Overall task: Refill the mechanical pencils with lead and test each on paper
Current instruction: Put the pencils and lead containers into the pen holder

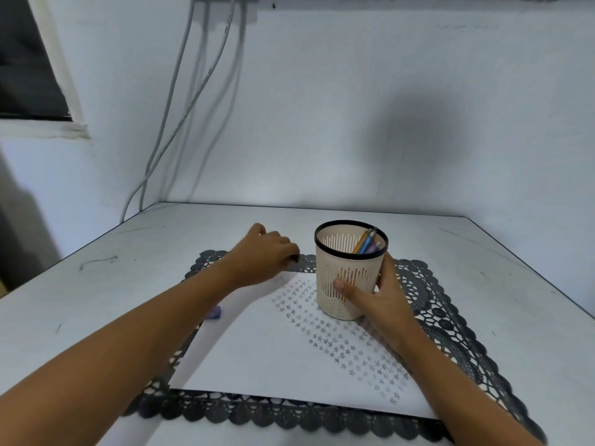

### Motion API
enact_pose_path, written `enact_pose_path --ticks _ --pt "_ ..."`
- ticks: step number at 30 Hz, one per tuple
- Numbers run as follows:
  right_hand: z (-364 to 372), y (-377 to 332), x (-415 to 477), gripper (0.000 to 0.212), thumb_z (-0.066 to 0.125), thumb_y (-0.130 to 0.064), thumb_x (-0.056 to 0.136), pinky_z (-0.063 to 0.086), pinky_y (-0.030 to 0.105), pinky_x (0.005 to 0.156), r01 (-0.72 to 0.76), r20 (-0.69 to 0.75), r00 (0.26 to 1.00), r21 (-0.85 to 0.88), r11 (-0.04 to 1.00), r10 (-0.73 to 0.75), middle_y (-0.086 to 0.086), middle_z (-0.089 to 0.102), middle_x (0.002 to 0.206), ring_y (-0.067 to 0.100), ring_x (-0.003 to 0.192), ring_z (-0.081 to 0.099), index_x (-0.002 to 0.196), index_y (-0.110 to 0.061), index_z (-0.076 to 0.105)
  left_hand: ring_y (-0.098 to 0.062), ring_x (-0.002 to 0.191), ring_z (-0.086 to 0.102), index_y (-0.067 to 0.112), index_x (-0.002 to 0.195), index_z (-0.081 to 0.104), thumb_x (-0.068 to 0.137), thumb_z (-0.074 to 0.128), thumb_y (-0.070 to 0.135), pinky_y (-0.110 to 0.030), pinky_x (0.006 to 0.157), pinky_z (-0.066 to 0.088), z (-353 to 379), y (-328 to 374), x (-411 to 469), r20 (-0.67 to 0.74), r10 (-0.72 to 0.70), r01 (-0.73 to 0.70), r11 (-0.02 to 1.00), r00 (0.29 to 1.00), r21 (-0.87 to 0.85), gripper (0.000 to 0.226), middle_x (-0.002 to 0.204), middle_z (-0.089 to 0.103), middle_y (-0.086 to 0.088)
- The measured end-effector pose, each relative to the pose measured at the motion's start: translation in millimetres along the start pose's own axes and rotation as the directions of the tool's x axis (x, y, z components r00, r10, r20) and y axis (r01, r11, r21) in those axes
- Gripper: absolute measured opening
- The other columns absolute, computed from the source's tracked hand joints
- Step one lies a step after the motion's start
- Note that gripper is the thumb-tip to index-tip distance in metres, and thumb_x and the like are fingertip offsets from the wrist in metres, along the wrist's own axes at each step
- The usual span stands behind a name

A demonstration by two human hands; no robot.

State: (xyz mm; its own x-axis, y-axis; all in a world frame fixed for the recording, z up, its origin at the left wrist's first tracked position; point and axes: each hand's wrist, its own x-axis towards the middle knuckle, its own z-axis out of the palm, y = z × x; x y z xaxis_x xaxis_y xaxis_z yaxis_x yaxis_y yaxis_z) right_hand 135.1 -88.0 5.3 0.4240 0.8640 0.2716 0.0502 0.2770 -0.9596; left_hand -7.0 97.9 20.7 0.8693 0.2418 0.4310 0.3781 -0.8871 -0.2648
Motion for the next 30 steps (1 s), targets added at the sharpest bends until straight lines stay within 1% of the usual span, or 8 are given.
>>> enact_pose_path --ticks 3,5,9,12,15,20,24,30 --pt "-1 1 0 0.070 0.075 -0.020 0.059 0.053 0.019 0.057 -0.018 0.010 1.000 0.017 1.000 0.018 -0.009 0.058 0.112 0.003 0.092 0.060 0.114 -0.042 0.039 -0.017 0.081 0.064 0.019 0.100 0.065 0.091 0.052 0.032 -0.032 0.079 0.043 -25 -5 7 -0.169 -0.259 0.195 0.926 0.951 -0.323 0.020 0.090 0.070 0.004" --pt "-2 2 0 0.070 0.075 -0.018 0.060 0.054 0.019 0.058 -0.018 0.009 1.000 0.031 0.999 0.018 -0.010 0.058 0.111 0.004 0.094 0.059 0.116 -0.040 0.039 -0.006 0.076 0.061 0.017 0.097 0.065 0.088 0.059 0.026 -0.019 0.074 0.045 -51 -5 16 -0.180 -0.471 0.278 0.743 0.864 -0.609 0.014 0.086 0.067 0.004" --pt "-1 1 0 0.074 0.075 -0.019 0.059 0.053 0.017 0.058 -0.014 0.009 1.000 0.020 1.000 0.014 -0.011 0.058 0.110 0.001 0.092 0.059 0.121 -0.036 0.038 -0.003 0.064 0.055 0.019 0.083 0.062 0.086 0.061 0.017 -0.012 0.064 0.041 -103 1 32 -0.179 -0.693 0.167 0.400 0.698 -0.901 0.004 0.076 0.064 0.001" --pt "-1 2 0 0.076 0.076 -0.020 0.060 0.053 0.017 0.060 -0.014 0.002 1.000 0.008 1.000 0.014 -0.011 0.059 0.112 0.000 0.093 0.060 0.124 -0.035 0.037 0.005 0.055 0.055 0.016 0.082 0.061 0.088 0.059 0.014 -0.006 0.053 0.038 -125 15 38 -0.133 -0.701 0.118 0.297 0.701 -0.948 0.007 0.069 0.065 0.012" --pt "-1 3 0 0.074 0.075 -0.014 0.065 0.054 0.019 0.058 -0.027 0.002 1.000 0.022 0.999 0.027 -0.008 0.058 0.114 0.005 0.096 0.058 0.125 -0.035 0.036 0.004 0.055 0.054 0.016 0.083 0.064 0.086 0.061 0.014 -0.010 0.060 0.042 -121 34 44 -0.074 -0.633 0.168 0.313 0.771 -0.935 0.004 0.069 0.065 0.008" --pt "0 2 1 0.072 0.073 -0.005 0.071 0.051 0.013 0.054 -0.004 -0.010 1.000 0.020 1.000 0.005 -0.007 0.058 0.113 0.002 0.094 0.058 0.126 -0.032 0.036 -0.006 0.080 0.063 0.029 0.085 0.065 0.081 0.066 0.031 -0.019 0.071 0.045 -97 59 49 0.107 -0.440 0.348 0.514 0.892 -0.784 0.005 0.086 0.069 0.004" --pt "0 1 0 0.069 0.071 -0.003 0.073 0.049 0.012 0.052 -0.001 -0.010 1.000 0.010 1.000 0.001 -0.009 0.059 0.108 -0.009 0.083 0.060 0.125 -0.031 0.036 -0.006 0.087 0.060 0.025 0.102 0.063 0.080 0.067 0.033 -0.014 0.066 0.042 -93 72 52 0.217 -0.343 0.393 0.618 0.914 -0.680 0.024 0.092 0.067 0.005" --pt "-1 4 2 0.071 0.073 -0.008 0.071 0.052 0.015 0.056 -0.005 -0.011 1.000 0.016 1.000 0.005 -0.005 0.060 0.112 0.002 0.094 0.060 0.127 -0.031 0.036 -0.012 0.100 0.057 0.021 0.110 0.061 0.081 0.065 0.030 -0.023 0.073 0.043 -90 77 60 0.235 -0.298 0.380 0.718 0.925 -0.583 0.030 0.105 0.065 0.002"
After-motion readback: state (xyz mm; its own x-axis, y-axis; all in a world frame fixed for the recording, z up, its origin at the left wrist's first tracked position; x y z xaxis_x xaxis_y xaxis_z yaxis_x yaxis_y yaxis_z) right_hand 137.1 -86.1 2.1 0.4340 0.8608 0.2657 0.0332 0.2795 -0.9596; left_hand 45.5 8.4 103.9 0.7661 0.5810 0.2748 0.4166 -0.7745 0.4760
